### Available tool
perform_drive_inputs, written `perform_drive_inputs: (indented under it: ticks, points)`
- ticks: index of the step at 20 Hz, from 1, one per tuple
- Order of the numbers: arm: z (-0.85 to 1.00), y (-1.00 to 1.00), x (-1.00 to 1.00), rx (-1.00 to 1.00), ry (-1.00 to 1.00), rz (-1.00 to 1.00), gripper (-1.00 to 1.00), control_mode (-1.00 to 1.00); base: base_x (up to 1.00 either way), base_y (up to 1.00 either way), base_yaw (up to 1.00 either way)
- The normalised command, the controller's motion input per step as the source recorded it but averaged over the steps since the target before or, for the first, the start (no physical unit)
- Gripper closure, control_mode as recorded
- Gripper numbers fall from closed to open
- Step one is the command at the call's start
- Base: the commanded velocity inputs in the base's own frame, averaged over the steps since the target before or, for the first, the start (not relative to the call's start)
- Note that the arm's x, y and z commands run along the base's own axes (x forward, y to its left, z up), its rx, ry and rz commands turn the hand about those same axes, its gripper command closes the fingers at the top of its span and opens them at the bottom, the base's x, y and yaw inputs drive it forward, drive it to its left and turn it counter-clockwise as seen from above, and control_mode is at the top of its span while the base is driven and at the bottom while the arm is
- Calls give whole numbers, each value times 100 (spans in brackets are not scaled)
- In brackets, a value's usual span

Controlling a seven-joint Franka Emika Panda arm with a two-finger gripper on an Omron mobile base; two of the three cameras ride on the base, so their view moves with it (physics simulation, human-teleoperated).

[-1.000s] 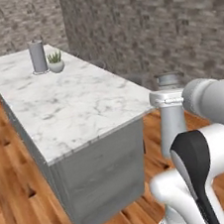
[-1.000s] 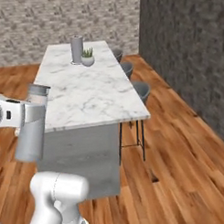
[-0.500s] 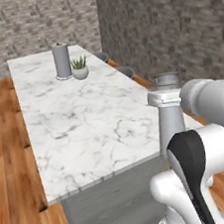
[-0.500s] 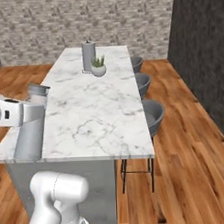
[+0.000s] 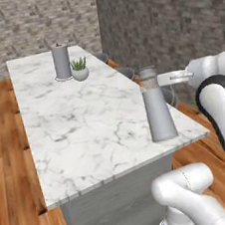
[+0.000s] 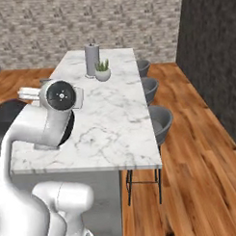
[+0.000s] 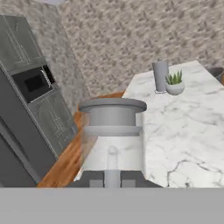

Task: Place the pitcher and cup on the dining counter for serving.

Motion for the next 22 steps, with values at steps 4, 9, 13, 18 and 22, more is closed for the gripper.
perform_drive_inputs:
  ticks: [4, 9, 13, 18, 22]
  points:
    - [-2, 11, 100, 32, 28, 56, 100, -100, 0, 0, 0]
    - [-20, 41, 94, 26, 15, 36, 100, -100, 0, 0, 0]
    - [-2, 34, 5, 18, -4, 14, 100, -100, 0, 0, 0]
    - [-34, 45, 33, 8, -5, 3, 100, -100, 0, 0, 0]
    - [-49, 37, 85, -11, -9, -3, 100, -100, 0, 0, 0]
